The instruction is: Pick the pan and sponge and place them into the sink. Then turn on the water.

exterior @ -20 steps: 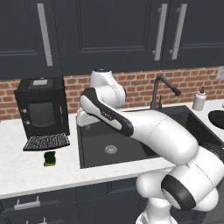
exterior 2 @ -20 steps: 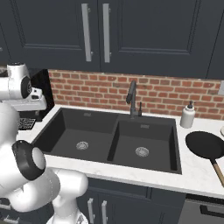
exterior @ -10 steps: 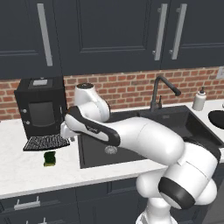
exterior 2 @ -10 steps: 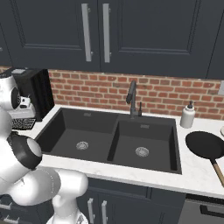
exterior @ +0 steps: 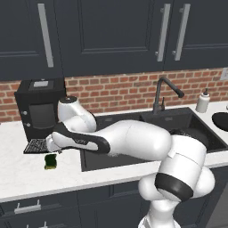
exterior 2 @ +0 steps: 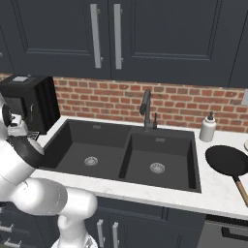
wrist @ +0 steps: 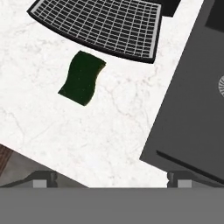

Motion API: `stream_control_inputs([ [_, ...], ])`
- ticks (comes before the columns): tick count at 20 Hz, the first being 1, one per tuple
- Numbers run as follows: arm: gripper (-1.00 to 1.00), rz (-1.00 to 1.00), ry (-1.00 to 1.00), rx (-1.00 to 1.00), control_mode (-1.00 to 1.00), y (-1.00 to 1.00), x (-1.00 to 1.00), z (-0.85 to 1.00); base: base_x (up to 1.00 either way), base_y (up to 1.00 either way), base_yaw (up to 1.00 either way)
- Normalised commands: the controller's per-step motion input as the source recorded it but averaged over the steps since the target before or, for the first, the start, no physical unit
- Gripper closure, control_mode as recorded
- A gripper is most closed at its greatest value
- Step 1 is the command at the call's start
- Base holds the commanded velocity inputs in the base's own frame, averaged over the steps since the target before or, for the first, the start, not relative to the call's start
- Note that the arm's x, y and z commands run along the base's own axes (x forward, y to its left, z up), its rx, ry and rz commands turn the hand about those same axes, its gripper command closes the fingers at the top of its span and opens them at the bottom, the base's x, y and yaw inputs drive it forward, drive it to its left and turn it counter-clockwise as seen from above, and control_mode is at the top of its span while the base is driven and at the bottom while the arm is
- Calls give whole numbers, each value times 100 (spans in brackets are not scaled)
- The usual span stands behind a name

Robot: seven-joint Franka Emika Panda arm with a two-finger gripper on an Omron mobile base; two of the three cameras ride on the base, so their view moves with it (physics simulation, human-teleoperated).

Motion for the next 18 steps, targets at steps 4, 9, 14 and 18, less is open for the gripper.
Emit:
stream_control_inputs([
  [4, -100, 0, 0, -9, -100, 24, 0, -12, 0, 0, 0],
  [9, -100, 0, 1, -7, -100, 7, 0, -5, 0, 0, 0],
  [14, -100, 0, 0, -1, -100, 17, 10, -18, 0, 0, 0],
  [18, -100, 0, 0, 0, -100, 22, 18, -23, 0, 0, 0],
])
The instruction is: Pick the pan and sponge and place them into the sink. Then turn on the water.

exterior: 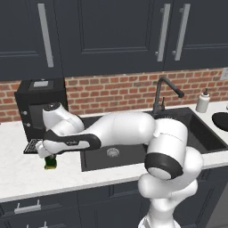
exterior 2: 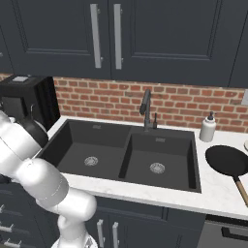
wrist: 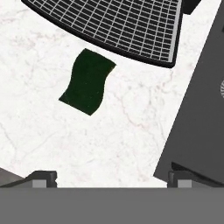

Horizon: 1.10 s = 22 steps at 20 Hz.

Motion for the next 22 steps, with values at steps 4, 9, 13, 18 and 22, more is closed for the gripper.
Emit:
stream_control_inputs([
  [4, -100, 0, 0, 0, -100, 12, 14, -19, 0, 0, 0],
  [9, -100, 0, 0, 0, -100, 5, 8, -17, 0, 0, 0],
  [13, -100, 0, 0, 0, -100, 12, 8, -19, 0, 0, 0],
  [18, -100, 0, 0, 0, -100, 14, 7, -15, 0, 0, 0],
  [22, -100, 0, 0, 0, -100, 16, 8, -22, 0, 0, 0],
])
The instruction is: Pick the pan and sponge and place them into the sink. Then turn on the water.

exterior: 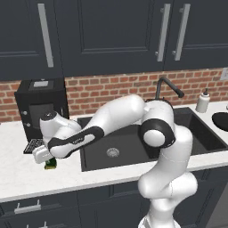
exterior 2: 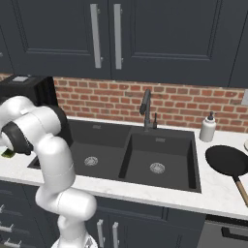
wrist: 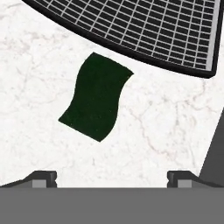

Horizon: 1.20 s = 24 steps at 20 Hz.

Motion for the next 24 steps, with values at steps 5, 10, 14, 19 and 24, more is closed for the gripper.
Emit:
stream_control_inputs([
  [5, -100, 0, 0, 0, -100, 16, 10, -15, 0, 0, 0],
  [10, -100, -1, 0, 0, -100, 4, 15, -9, 0, 0, 0],
  [14, -100, -4, 0, 0, -100, 1, 26, -4, 0, 0, 0],
  [19, -100, -4, 1, 0, -100, 0, 32, -7, 0, 0, 0],
  [24, -100, -4, 0, 0, -100, 3, 23, -21, 0, 0, 0],
])
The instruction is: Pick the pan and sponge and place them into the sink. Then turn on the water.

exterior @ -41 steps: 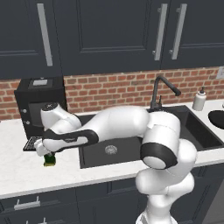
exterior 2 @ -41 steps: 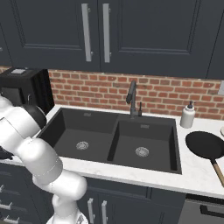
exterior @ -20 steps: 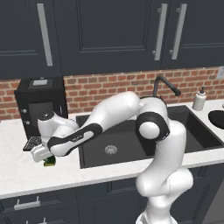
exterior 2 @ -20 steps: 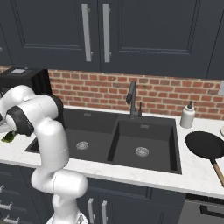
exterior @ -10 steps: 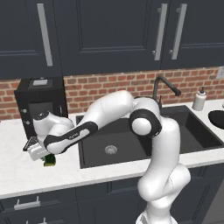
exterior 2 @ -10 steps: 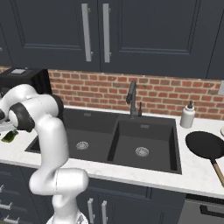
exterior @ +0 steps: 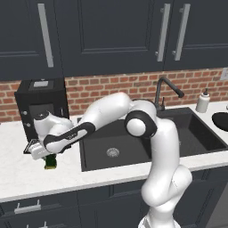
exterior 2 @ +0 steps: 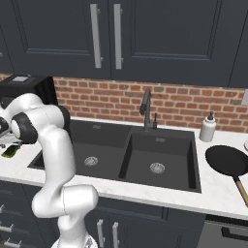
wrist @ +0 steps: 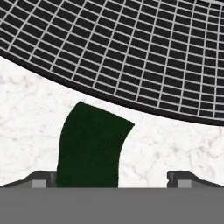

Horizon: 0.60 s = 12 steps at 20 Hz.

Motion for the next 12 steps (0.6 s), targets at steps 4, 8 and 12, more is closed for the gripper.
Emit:
stream_control_inputs([
  [4, -100, -5, 0, 0, -100, 7, 1, -20, 0, 0, 0],
  [8, -100, -5, 0, 0, -100, 1, 0, -16, 0, 0, 0],
  [12, -100, -6, 0, 0, -100, 0, 0, -13, 0, 0, 0],
])
